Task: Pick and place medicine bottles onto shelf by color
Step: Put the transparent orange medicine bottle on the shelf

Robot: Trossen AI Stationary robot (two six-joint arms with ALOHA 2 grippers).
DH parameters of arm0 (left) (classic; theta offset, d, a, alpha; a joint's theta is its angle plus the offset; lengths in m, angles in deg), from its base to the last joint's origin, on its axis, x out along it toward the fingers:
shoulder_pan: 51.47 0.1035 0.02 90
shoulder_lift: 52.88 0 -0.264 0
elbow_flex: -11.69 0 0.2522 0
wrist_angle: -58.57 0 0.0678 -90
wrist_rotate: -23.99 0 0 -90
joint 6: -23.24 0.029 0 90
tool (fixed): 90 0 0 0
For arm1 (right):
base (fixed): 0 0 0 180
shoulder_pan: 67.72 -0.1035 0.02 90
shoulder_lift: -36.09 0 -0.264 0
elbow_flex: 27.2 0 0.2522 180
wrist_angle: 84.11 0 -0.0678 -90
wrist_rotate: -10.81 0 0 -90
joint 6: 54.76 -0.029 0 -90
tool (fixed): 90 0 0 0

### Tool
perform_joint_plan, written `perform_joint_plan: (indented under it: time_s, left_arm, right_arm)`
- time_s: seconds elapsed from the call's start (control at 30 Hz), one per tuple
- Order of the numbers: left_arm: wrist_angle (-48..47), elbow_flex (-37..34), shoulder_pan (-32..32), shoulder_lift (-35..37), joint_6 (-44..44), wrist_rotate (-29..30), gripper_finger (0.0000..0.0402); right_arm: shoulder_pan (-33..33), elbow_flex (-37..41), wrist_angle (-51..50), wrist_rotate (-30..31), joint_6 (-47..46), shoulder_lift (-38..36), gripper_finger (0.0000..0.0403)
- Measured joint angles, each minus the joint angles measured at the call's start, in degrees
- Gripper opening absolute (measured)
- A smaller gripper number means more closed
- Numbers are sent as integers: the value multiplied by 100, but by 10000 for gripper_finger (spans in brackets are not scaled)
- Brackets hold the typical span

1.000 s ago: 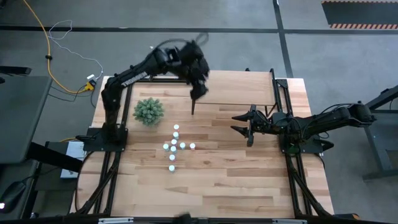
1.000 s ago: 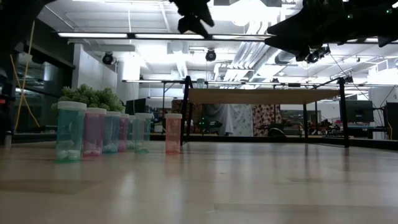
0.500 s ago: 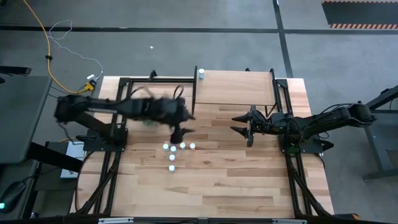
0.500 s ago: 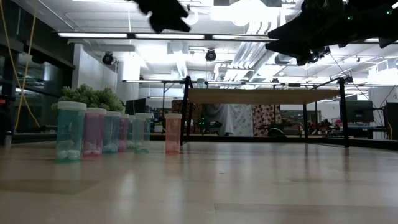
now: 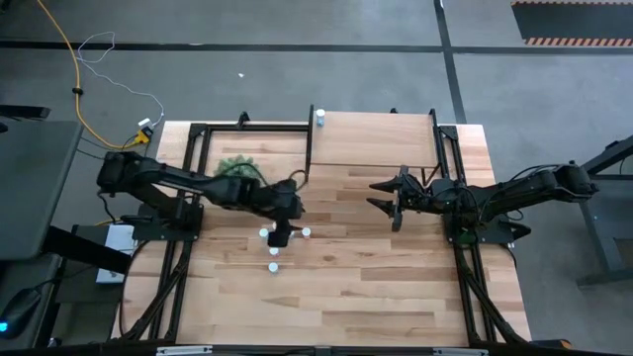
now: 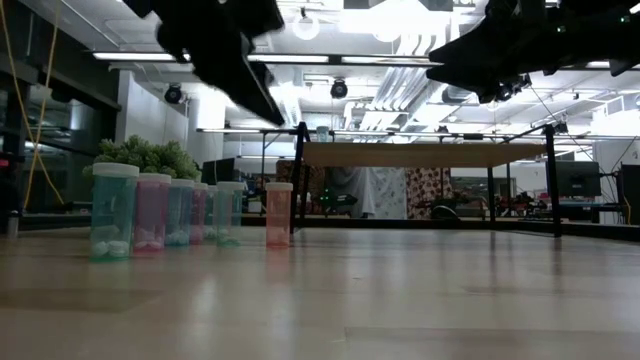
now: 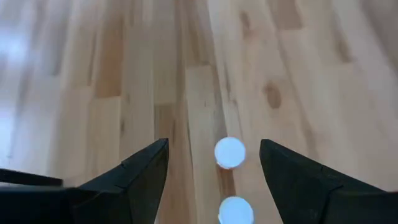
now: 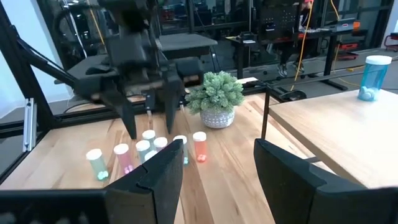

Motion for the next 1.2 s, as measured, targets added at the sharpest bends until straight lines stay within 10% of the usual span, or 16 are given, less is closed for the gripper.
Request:
perform_joint_plan:
  time_s: [0.4, 1.2]
  left_arm:
    - [-520, 844, 4, -1293, -824, -132, 243]
    - [-770, 890, -324, -1634, -1340, -35, 243]
  right_arm:
    - [0, 0, 7, 2, 87, 26, 188]
    - [0, 0, 31, 2, 105, 26, 188]
